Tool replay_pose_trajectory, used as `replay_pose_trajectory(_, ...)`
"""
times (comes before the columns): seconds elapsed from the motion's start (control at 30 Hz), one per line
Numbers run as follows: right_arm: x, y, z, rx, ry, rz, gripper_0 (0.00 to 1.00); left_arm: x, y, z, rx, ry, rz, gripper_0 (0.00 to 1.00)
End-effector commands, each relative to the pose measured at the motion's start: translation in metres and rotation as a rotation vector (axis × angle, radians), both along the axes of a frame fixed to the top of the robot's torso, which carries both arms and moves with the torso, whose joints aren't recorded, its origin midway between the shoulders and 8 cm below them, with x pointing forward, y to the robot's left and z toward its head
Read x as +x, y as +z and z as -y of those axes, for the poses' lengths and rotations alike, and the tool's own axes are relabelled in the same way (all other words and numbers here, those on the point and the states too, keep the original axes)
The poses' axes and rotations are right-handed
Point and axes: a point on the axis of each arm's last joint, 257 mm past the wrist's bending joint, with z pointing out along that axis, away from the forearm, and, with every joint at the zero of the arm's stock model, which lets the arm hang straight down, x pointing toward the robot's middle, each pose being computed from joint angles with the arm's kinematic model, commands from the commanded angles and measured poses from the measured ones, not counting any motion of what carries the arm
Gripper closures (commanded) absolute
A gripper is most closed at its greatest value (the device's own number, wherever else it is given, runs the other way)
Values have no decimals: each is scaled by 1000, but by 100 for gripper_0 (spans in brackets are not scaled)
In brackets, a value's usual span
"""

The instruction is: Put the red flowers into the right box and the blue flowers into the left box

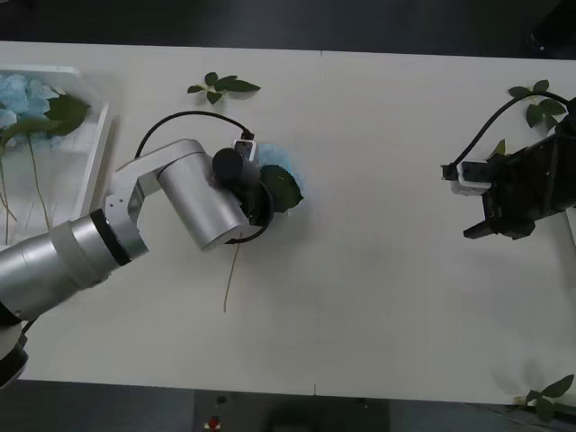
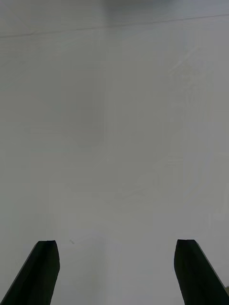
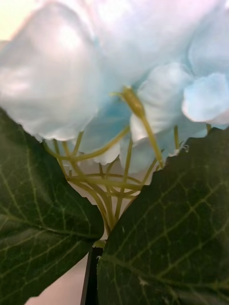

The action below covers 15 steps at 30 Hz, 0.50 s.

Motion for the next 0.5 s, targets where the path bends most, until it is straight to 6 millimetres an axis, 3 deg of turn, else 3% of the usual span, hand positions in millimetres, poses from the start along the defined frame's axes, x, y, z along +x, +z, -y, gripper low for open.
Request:
replay_pose_trajectory(0.03, 9, 15, 12, -22, -13, 37, 30, -21, 63, -13, -17, 26, -38, 100)
replay_pose_trajectory(0.3, 9, 15, 12, -22, -13, 37, 30, -64, 144, -43, -51, 33, -149, 100)
replay_pose_trajectory(0.33, 9, 15, 12, -22, -13, 37, 30, -68, 165, -53, -74, 43, -149, 100)
replay_pose_trajectory(0.5, 9, 15, 12, -22, -13, 37, 30, -74, 225, -101, -184, 104, -139, 100)
